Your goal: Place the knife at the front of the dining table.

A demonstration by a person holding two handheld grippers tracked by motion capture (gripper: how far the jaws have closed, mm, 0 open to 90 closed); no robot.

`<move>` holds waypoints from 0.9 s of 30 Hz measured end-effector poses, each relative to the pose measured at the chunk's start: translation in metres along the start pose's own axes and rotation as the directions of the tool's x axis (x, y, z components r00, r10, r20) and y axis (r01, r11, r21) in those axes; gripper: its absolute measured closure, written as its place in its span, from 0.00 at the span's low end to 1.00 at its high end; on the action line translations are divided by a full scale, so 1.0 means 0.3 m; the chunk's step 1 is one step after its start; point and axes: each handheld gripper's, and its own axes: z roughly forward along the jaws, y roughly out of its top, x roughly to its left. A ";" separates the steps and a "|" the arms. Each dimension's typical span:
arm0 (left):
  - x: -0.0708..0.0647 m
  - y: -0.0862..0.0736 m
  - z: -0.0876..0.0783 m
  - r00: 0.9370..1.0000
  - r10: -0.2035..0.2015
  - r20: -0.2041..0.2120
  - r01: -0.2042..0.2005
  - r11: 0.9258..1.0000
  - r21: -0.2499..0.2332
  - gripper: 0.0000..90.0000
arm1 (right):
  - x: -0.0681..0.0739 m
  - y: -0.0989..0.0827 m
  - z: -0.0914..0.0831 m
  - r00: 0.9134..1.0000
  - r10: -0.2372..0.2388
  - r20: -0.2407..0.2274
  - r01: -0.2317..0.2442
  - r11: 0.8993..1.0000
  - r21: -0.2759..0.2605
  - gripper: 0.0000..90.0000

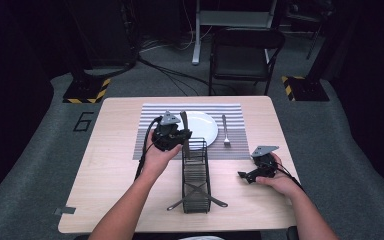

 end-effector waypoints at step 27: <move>-0.032 0.151 -0.130 0.999 0.046 -0.023 -0.047 0.999 -0.024 0.91 | 0.000 0.000 0.000 1.000 0.000 0.000 0.000 1.000 0.001 0.00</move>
